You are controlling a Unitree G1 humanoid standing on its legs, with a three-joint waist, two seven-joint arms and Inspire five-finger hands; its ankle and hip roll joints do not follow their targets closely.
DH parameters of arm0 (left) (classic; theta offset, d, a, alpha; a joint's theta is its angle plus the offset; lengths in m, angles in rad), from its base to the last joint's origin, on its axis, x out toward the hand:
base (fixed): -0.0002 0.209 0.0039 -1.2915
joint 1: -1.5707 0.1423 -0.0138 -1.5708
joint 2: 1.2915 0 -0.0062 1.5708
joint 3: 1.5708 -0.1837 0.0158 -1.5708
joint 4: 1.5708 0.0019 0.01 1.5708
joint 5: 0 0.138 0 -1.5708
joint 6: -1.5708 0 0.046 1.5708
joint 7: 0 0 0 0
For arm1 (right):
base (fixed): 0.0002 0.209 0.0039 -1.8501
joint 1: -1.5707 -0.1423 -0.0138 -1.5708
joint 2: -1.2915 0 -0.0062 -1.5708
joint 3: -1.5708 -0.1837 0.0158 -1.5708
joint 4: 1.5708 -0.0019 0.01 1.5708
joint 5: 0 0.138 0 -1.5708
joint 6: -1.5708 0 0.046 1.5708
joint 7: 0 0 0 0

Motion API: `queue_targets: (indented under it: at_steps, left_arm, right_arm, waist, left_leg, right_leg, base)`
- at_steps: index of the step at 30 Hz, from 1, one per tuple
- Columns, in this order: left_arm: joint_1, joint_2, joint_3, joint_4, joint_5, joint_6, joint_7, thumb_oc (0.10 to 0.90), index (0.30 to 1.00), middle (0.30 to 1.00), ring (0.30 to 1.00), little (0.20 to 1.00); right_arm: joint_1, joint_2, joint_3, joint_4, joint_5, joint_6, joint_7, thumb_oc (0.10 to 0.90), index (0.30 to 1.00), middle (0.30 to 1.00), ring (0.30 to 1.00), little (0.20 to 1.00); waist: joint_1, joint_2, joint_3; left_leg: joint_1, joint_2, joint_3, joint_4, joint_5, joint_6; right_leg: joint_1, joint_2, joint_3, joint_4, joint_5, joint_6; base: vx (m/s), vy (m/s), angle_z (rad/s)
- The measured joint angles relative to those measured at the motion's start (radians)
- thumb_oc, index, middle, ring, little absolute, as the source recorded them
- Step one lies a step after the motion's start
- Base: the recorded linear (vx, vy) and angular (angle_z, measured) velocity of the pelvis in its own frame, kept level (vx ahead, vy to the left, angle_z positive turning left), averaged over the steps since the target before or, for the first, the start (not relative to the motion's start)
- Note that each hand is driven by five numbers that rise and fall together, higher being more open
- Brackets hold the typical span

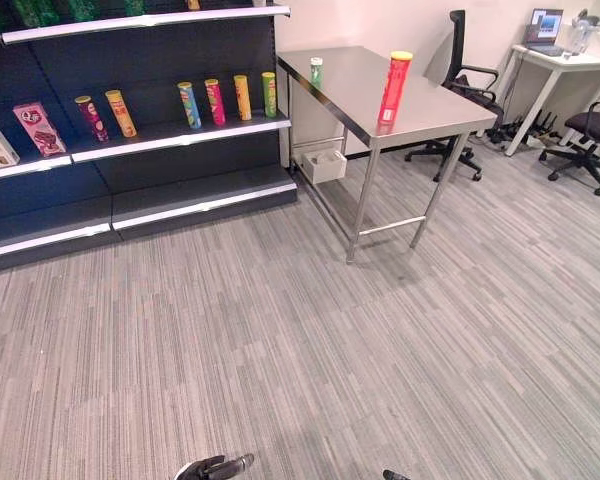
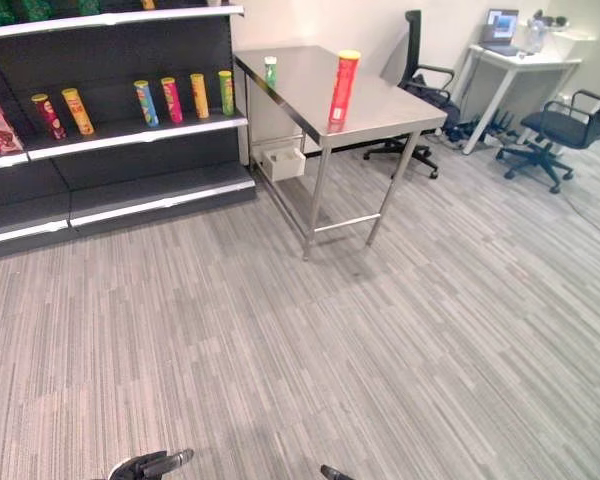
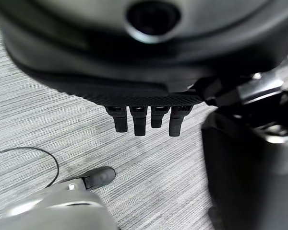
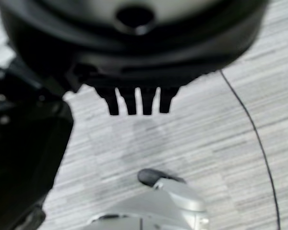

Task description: Put the goods on the table back onto the shelves and tidy them up.

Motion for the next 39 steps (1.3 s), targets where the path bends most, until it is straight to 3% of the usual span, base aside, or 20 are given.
queue_targets:
  at_steps: [5,32,36,39]
  left_arm:
    - [0.009,0.0,0.007,-0.023,-0.037,-0.004,-0.001,0.8,0.9,0.9,0.9,0.9]
    - [0.003,0.0,0.007,-0.014,-0.007,-0.006,0.008,0.8,0.9,0.9,0.9,0.9]
    - [-0.003,0.0,0.008,-0.014,-0.015,-0.006,0.011,0.8,0.9,0.9,0.9,0.9]
    - [-0.025,0.0,0.011,-0.012,-0.038,-0.006,0.012,0.8,0.9,0.9,0.9,0.9]
  right_arm:
    - [-0.001,-0.001,0.002,-0.027,-0.001,-0.001,0.001,0.8,0.9,0.9,0.9,0.9]
    - [-0.033,-0.004,0.042,-0.025,-0.039,0.001,0.001,0.8,0.9,0.9,0.9,0.9]
    - [-0.044,-0.023,0.04,-0.029,-0.037,0.0,-0.001,0.8,0.9,0.9,0.9,0.9]
    - [-0.056,-0.028,0.043,-0.029,-0.029,0.0,-0.002,0.8,0.9,0.9,0.9,0.9]
  waist:
    - [0.003,0.006,0.017]
    - [0.006,0.003,0.021]
    - [0.017,-0.001,0.042]
    - [0.032,-0.031,0.075]
  left_leg:
    - [0.027,0.001,0.016,-0.028,0.002,-0.004]
    - [0.025,0.004,-0.003,-0.009,0.005,-0.009]
    - [-0.039,0.004,-0.006,0.082,-0.002,-0.022]
    - [-0.133,-0.005,-0.007,0.231,-0.015,-0.059]
  right_leg:
    - [0.032,0.009,0.012,-0.054,0.016,0.006]
    - [0.046,0.011,-0.004,-0.061,0.008,0.01]
    - [0.029,0.006,-0.013,-0.06,0.006,0.0]
    - [0.017,-0.022,-0.013,-0.058,0.023,-0.033]
  base:
    - [0.0,-0.005,-0.08]
    - [0.02,-0.032,0.02]
    - [-0.03,-0.087,0.09]
    - [-0.02,-0.098,0.02]
